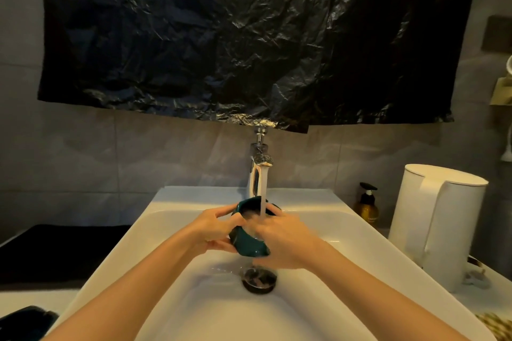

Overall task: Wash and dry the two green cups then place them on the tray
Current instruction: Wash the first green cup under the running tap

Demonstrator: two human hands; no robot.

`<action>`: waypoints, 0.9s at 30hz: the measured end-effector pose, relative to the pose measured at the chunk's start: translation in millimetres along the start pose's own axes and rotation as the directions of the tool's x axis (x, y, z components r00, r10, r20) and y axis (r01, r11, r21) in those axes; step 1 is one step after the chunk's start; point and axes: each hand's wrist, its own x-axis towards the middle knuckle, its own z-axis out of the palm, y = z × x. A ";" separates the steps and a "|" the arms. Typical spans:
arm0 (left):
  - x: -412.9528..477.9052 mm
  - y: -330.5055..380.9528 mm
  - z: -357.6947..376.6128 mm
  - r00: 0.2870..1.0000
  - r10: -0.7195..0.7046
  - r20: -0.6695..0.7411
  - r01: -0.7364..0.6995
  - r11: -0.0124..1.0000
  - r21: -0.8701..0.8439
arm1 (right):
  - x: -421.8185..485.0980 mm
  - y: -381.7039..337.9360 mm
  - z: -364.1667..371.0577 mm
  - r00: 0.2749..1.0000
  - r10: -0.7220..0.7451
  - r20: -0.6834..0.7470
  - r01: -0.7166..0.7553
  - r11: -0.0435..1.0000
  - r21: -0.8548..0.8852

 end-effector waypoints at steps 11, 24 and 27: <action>-3.5 2.1 0.5 0.999 0.026 -0.033 -0.026 1.000 0.017 | -6.3 4.4 9.5 1.000 0.021 0.012 -0.020 0.998 -0.058; -2.6 -0.3 -1.0 0.988 0.127 -0.092 -0.127 0.992 0.005 | -12.7 -1.6 7.4 0.996 0.086 0.032 -0.087 0.996 0.020; -2.5 -0.2 1.9 0.986 0.126 -0.110 -0.126 0.992 0.013 | -6.9 -18.2 10.8 0.988 0.147 0.049 -0.155 0.935 0.320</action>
